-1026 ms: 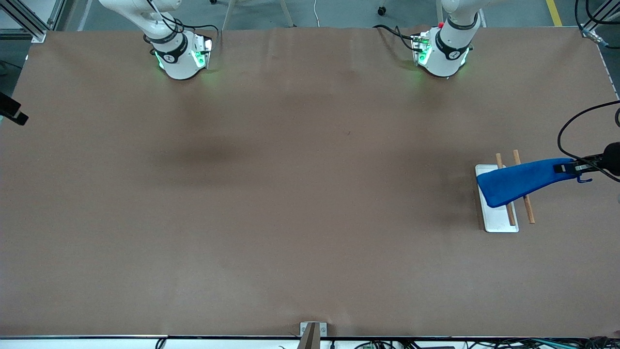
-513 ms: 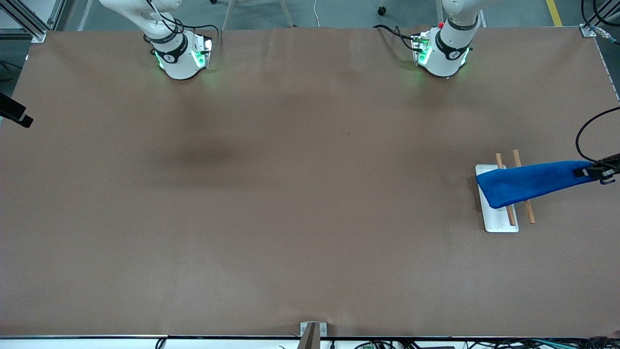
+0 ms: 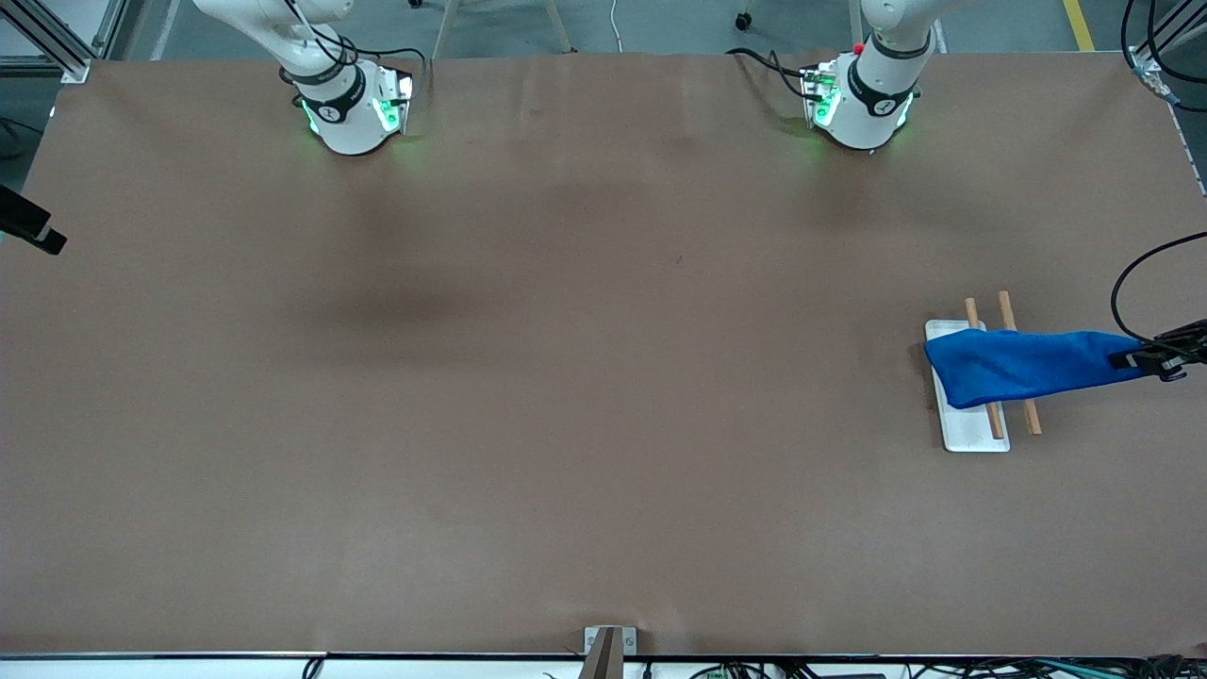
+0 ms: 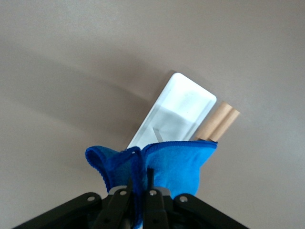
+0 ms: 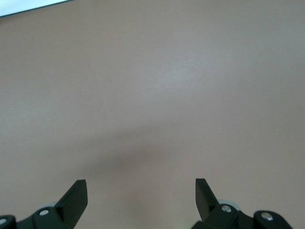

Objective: Right arm passes towel to left arm to hang
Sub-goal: 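Lower the towel over the wooden dowels with the left gripper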

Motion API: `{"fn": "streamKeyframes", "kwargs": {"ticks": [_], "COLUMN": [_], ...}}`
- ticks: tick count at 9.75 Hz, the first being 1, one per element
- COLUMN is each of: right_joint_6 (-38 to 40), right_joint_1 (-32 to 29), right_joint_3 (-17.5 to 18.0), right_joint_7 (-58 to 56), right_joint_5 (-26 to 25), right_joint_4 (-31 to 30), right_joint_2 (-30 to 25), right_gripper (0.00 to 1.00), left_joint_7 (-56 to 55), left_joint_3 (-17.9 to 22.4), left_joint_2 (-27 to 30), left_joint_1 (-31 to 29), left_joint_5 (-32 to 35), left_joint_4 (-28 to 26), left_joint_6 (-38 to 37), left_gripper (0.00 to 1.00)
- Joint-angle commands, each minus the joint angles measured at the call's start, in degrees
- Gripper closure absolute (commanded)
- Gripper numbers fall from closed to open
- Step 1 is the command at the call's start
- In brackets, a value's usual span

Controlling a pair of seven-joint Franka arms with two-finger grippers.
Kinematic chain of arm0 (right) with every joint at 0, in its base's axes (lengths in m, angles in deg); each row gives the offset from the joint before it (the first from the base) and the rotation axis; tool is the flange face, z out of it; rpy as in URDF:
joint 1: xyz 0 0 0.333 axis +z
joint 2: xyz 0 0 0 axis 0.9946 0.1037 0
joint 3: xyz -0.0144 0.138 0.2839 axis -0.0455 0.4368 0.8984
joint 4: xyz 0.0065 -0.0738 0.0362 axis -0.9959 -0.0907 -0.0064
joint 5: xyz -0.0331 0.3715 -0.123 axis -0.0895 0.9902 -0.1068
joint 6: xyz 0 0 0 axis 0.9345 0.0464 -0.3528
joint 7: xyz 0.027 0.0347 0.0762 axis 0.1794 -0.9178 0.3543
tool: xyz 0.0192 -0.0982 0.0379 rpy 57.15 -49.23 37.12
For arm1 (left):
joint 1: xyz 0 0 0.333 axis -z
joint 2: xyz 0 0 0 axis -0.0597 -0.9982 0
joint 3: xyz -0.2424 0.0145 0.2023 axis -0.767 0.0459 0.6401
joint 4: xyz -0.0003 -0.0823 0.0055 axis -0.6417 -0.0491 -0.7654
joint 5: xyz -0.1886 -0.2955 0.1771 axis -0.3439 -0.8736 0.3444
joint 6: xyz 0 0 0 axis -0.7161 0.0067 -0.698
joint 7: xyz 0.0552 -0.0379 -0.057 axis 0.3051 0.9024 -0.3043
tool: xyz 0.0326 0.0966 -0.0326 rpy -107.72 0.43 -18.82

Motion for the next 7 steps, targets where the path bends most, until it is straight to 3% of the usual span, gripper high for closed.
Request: {"fn": "streamKeyframes", "kwargs": {"ticks": [1,2,3,7], "right_joint_6": [-0.9,-1.1,-1.5,-1.9], "right_joint_1": [-0.5,-0.6,-0.6,-0.5], "right_joint_3": [0.2,0.2,0.2,0.2], "right_joint_7": [-0.5,-0.5,-0.5,-0.6], "right_joint_5": [1.0,1.0,1.0,1.0], "right_joint_4": [-0.9,-0.9,-0.9,-0.9], "right_joint_2": [-0.6,-0.6,-0.6,-0.6], "right_gripper": [0.00,0.00,0.00,0.00], "left_joint_7": [0.6,0.8,0.9,1.2], "left_joint_3": [-0.4,-0.4,-0.4,-2.5], "left_joint_2": [-2.8,-2.6,-2.4,1.7], "left_joint_1": [-0.3,-0.3,-0.3,1.1], "left_joint_5": [0.4,0.4,0.4,4.4], "left_joint_4": [-0.3,0.1,0.2,0.5], "left_joint_6": [2.7,2.7,3.6,7.2], "left_gripper": [0.78,0.44,0.00,0.00]}}
